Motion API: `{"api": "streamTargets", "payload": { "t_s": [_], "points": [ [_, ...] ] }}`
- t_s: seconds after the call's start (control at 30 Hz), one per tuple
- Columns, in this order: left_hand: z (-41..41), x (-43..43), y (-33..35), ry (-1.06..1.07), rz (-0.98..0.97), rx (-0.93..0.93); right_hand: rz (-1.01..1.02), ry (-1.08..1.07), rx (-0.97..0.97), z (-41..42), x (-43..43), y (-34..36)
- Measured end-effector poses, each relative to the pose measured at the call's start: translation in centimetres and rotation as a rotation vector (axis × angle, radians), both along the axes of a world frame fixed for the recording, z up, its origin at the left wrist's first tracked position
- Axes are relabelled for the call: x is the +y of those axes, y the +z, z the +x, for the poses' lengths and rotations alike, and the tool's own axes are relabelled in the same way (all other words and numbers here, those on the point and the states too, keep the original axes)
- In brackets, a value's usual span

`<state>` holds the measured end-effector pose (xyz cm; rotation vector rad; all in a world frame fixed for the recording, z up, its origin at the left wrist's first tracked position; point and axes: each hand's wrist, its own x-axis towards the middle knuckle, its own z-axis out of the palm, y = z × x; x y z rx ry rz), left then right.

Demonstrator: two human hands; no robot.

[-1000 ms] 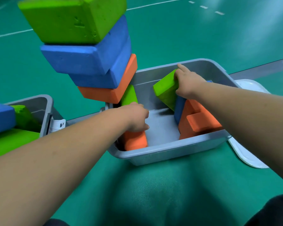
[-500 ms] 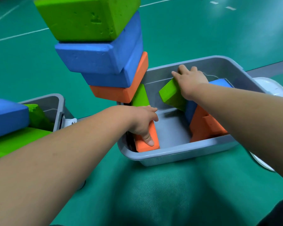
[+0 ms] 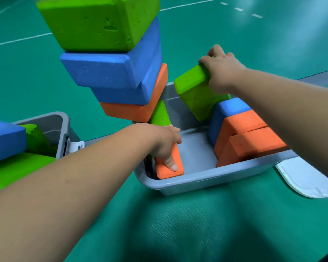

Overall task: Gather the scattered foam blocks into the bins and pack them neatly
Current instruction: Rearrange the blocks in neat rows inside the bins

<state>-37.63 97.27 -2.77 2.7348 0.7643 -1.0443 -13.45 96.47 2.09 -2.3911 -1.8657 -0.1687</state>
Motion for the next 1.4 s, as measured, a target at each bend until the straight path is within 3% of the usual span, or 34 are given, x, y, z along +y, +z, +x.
{"api": "streamTargets", "payload": {
  "t_s": [0.37, 0.53, 0.63, 0.8, 1.07, 1.2, 1.4],
  "points": [
    [0.6, -0.2, 0.1, -0.034, 0.014, 0.01, 0.101, -0.007, 0.041, -1.1, -2.9, 6.9],
    [0.5, 0.2, 0.3, 0.023, 0.023, -0.018, 0.193, -0.163, 0.12, -2.9, -4.0, 9.6],
    [0.2, 0.2, 0.6, 0.049, 0.084, -0.057, 0.052, -0.256, 0.159, -4.7, -5.2, 9.1],
    [-0.3, 0.8, -0.1, 0.112, 0.15, -0.029, -0.185, -0.317, 0.47, -7.5, -6.5, 6.1],
    [-0.2, 1.5, -0.5, 0.128, 0.14, -0.029, -0.615, -0.197, 0.068, -11.6, -9.2, -1.1],
    [-0.3, 1.9, -0.7, 0.123, 0.15, -0.035, -0.844, -0.216, 0.192, -12.3, -10.0, -4.1],
    [-0.1, 1.3, -0.1, 0.117, 0.154, -0.08, -0.724, -0.28, 0.477, -10.9, -9.3, -6.0]
  ]
}}
